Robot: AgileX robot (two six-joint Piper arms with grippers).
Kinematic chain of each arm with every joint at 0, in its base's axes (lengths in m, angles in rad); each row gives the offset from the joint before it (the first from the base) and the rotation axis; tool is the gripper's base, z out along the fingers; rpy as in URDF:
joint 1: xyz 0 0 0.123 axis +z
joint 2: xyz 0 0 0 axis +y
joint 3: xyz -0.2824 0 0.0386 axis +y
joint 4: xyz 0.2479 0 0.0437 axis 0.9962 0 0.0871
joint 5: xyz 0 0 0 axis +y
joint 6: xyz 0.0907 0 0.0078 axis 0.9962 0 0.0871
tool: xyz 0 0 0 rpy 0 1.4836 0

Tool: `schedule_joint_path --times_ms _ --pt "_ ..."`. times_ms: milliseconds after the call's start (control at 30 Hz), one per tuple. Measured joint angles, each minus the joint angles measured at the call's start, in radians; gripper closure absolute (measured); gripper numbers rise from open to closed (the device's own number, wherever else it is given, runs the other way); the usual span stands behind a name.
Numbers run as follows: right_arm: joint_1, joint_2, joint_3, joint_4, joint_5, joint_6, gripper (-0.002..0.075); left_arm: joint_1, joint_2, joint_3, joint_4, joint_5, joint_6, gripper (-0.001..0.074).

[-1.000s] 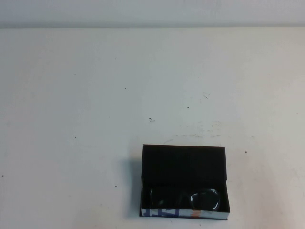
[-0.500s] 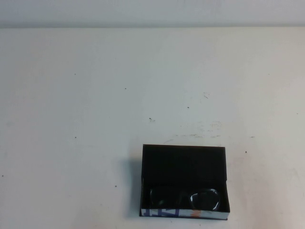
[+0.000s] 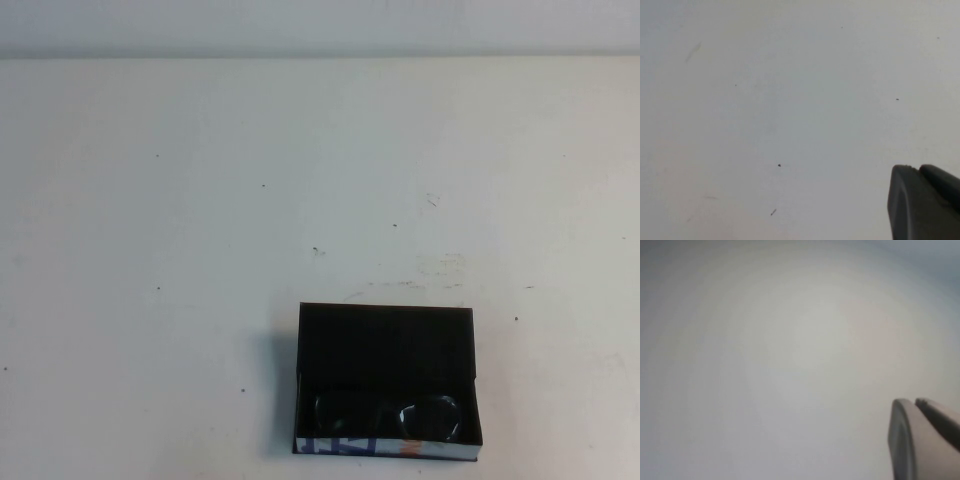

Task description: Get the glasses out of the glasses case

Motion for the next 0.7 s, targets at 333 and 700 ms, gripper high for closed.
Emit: schedule_joint_path --times_ms 333,700 --pt "0.0 0.184 -0.263 0.055 0.573 0.008 0.0743 0.0 0.0 0.0 0.0 0.0 0.0 0.074" --pt "0.0 0.592 -0.337 0.143 0.889 -0.001 0.0743 0.0 0.0 0.0 0.0 0.0 0.0 0.074"
